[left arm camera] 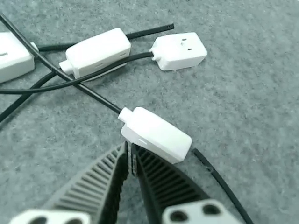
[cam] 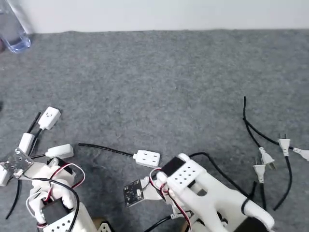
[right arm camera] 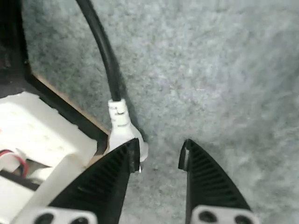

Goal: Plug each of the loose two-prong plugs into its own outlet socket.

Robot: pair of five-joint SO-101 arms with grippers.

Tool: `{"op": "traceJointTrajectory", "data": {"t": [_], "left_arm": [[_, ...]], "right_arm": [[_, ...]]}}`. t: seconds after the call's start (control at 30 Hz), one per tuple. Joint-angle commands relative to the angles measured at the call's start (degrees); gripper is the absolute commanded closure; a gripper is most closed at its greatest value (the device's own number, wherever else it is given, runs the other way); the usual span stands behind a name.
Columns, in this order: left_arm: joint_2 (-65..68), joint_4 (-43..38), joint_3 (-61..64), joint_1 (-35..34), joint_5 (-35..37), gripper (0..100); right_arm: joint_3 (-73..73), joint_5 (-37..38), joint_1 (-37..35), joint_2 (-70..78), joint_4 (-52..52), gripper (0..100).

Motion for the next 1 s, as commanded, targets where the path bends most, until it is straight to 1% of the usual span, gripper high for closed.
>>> {"op": "traceJointTrajectory", "data": {"t": [0.0, 0.13, 0.2, 0.33, 0.5, 0.63, 0.83, 0.97], "left_arm": [[-0.5, -1.5, -0.3, 0.1, -0.4, 99], [-0.5, -1.4, -0.3, 0.2, -0.4, 99], [-0.5, -1.4, -0.3, 0.2, -0.4, 99], [-0.5, -1.4, -0.3, 0.2, -0.4, 99], [-0.5, -1.4, -0.3, 0.2, -0.4, 99], [-0.5, -1.5, -0.3, 0.2, -0.4, 99], [-0.5, -1.7, -0.3, 0.2, -0.4, 99], [-0.5, -1.7, -0.3, 0.2, -0.4, 99]], "right_arm": [[-4.7, -0.9, -2.2, -3.2, 5.5, 85.2], [-5.3, -5.2, -8.6, -9.3, 10.1, 85.2], [-5.1, -6.7, -10.8, -11.1, 10.3, 85.2], [-5.1, -5.7, -11.4, -10.2, 10.1, 85.2], [-5.9, -4.1, -11.5, -4.4, 10.0, 85.2], [-5.5, -3.4, -11.8, -0.2, 7.0, 85.2], [-3.5, -4.1, -18.0, 5.9, 0.7, 85.2], [-1.9, -6.9, -20.8, 9.1, -4.7, 85.2]]}}
